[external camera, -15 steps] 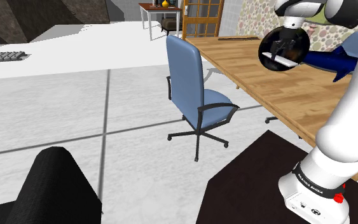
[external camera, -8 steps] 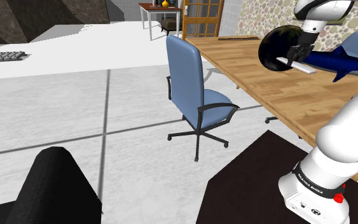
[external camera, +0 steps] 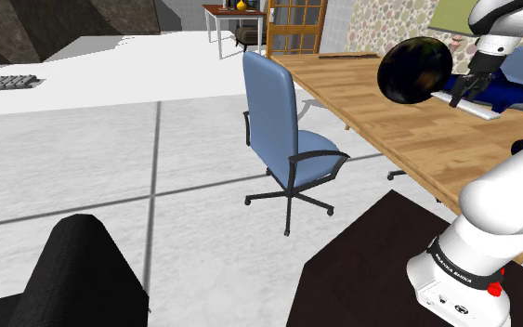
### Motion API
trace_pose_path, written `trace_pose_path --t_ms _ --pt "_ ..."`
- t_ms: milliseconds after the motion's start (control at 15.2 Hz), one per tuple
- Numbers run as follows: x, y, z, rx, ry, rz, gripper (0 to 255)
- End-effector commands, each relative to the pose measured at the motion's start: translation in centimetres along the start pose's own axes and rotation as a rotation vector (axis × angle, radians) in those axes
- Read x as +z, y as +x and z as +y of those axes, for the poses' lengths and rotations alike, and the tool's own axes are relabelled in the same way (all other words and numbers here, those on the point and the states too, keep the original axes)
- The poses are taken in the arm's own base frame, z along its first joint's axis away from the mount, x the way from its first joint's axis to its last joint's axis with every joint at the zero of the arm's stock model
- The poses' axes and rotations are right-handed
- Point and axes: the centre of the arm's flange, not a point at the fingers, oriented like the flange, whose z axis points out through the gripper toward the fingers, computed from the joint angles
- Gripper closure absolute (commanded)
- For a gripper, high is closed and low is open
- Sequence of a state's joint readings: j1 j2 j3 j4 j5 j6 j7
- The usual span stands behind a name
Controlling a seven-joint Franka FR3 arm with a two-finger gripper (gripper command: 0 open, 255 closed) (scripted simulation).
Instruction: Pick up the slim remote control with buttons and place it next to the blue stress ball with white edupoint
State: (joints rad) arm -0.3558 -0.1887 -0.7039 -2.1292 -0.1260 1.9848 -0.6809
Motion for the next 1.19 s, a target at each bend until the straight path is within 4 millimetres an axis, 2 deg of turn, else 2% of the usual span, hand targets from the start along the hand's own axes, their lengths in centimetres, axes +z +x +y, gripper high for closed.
trace_pose_path --t_ms 0,66,1122 --pt "-0.1 -2.6 0.6 -0.002 -0.001 0.0 255" --pt "-0.1 -3.4 0.8 -0.002 -0.001 0.0 255" --pt "8.4 -3.5 0.8 -0.002 -0.001 0.0 255"
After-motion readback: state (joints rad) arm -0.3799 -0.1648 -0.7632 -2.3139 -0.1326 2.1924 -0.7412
